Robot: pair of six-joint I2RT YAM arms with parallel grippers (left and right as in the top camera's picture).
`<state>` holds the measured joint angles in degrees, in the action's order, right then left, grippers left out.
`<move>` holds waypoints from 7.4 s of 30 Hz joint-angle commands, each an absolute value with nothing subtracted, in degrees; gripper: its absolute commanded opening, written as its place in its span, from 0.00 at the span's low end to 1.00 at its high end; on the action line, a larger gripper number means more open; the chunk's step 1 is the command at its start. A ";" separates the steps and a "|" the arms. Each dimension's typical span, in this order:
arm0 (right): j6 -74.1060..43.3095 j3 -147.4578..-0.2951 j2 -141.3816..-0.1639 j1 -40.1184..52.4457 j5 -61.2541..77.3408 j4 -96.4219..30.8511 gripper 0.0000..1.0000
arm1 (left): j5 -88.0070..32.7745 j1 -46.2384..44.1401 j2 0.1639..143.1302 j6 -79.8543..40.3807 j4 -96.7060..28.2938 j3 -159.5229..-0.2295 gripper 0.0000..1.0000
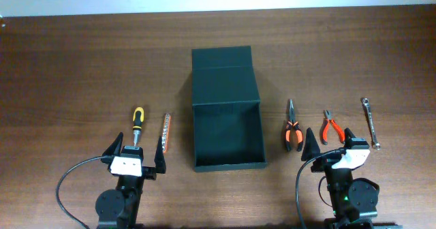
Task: Pack container
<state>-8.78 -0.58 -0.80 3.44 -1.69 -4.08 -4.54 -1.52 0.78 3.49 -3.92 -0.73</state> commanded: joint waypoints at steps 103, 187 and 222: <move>4.58 -88.16 -52.21 3.75 -14.57 -81.03 0.99 | -4.95 -1.21 0.36 4.21 -4.16 -0.51 0.99; 25.28 -95.79 -110.10 -28.99 2.55 -70.06 0.99 | -4.95 -1.21 0.36 4.19 -4.16 -0.51 0.99; 23.03 -92.01 -119.98 -30.00 -6.52 -64.29 0.99 | -4.95 -1.21 0.36 4.21 -4.16 -0.51 0.99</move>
<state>24.16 -92.64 -118.41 -29.91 -4.56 -64.27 -4.54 -1.52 0.80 3.49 -3.97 -0.73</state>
